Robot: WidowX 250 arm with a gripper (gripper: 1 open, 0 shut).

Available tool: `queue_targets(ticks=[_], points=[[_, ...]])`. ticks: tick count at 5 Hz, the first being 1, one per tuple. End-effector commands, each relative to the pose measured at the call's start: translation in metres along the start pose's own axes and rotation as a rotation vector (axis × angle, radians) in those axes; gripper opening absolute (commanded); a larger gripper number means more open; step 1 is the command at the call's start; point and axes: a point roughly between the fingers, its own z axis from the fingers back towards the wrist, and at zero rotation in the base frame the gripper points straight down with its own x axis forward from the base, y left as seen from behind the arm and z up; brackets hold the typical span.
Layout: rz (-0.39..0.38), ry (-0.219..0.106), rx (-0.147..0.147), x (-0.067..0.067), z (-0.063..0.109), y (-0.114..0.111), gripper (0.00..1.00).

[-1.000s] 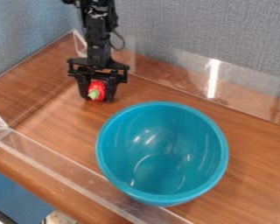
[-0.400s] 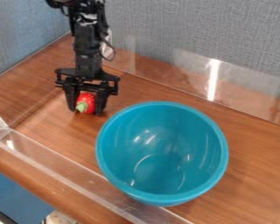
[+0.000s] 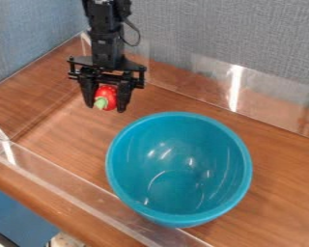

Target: Put the strawberry in the blue bowl

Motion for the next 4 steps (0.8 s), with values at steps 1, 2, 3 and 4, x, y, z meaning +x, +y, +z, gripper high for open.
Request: queue_targets(ticks=[1,2,3,4], points=[[-0.110,-0.091,-0.021,0.002,0.022,-0.015,0.00],[-0.203,-0.122,-0.039,-0.010,0.040,-0.034,0.00],[-0.321,-0.153,-0.046,-0.033,0.062,-0.059,0.00],[-0.371,-0.150,-0.045,-0.050,0.056,-0.074,0.00]])
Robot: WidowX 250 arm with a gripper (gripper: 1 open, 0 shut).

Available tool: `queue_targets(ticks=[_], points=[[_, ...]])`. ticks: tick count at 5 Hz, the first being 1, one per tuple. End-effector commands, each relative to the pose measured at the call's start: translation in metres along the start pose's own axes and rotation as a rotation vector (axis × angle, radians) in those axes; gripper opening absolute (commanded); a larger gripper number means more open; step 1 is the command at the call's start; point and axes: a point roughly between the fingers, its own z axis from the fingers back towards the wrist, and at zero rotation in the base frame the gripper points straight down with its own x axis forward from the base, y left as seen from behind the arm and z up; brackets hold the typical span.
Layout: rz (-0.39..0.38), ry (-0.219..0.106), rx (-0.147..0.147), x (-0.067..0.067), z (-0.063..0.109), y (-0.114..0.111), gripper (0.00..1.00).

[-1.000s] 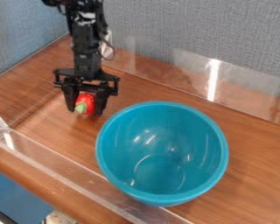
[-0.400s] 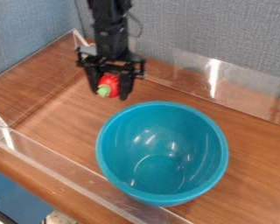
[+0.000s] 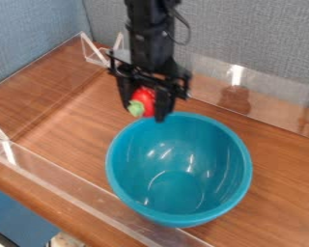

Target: Put the strawberry in the blue bowl

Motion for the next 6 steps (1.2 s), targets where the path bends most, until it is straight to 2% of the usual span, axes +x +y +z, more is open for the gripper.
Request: queue_targets(ticks=[1,2,3,4,6], points=[[-0.036,-0.041,0.007,-0.010,0.002,-0.018,0.00],[-0.039,-0.014,0.016,-0.026,-0.027,-0.026,0.00],[-0.008,0.004,0.022,-0.035,-0.052,-0.022,0.00],[0.011,-0.028,0.023,-0.043,-0.041,-0.018,0.00],[0.029,-0.102,0.009,-0.049,-0.020,-0.021,0.00]])
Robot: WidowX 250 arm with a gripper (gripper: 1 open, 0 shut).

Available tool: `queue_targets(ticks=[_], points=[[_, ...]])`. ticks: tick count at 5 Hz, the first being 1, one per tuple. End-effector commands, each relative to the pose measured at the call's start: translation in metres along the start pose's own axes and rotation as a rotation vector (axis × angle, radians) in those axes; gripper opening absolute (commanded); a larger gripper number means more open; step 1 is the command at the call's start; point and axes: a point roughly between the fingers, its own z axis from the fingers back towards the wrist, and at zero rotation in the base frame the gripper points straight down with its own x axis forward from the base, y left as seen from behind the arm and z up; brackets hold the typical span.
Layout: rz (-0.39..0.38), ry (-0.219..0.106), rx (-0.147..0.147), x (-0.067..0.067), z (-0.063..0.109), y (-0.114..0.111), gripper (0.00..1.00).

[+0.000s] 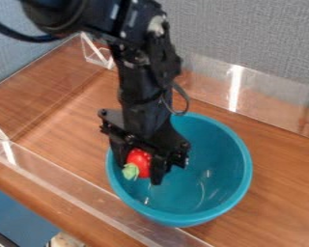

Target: Put the strawberry in the blue bowl

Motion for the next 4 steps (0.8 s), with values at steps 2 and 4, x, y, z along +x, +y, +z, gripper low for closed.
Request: queue_targets(ticks=[2,4], points=[[-0.035,-0.041,-0.012,-0.003,0.013,0.000,0.00],[-0.071,-0.037,-0.018,-0.005,0.021,0.013,0.00]])
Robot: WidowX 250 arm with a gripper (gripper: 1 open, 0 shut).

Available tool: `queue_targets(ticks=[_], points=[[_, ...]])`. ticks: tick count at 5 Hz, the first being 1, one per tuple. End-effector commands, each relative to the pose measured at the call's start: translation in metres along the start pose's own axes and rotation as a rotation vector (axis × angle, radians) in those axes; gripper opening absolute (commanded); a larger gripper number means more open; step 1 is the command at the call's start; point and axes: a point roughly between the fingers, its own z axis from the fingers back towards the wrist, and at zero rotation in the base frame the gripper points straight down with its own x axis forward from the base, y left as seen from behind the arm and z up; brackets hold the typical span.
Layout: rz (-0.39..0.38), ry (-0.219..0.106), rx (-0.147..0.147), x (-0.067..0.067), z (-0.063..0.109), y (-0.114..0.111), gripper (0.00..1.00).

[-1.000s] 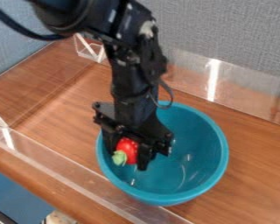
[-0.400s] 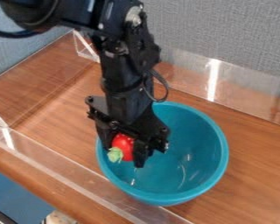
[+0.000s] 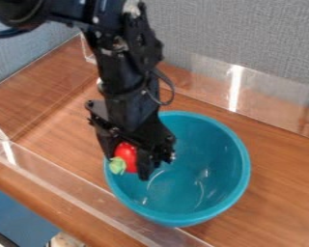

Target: Put the strawberry in the blue bowl

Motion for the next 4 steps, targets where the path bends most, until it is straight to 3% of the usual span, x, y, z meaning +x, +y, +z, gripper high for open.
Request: queue_targets(ticks=[1,2,3,4], points=[[-0.004,-0.044,0.005,0.018,0.005,0.008,0.00],[-0.025,-0.035,0.006,0.030,-0.002,0.012,0.00],[0.014,-0.037,0.009,0.041,0.001,0.009,0.00],[0.052,-0.018,0.013,0.050,-0.004,0.007,0.00]])
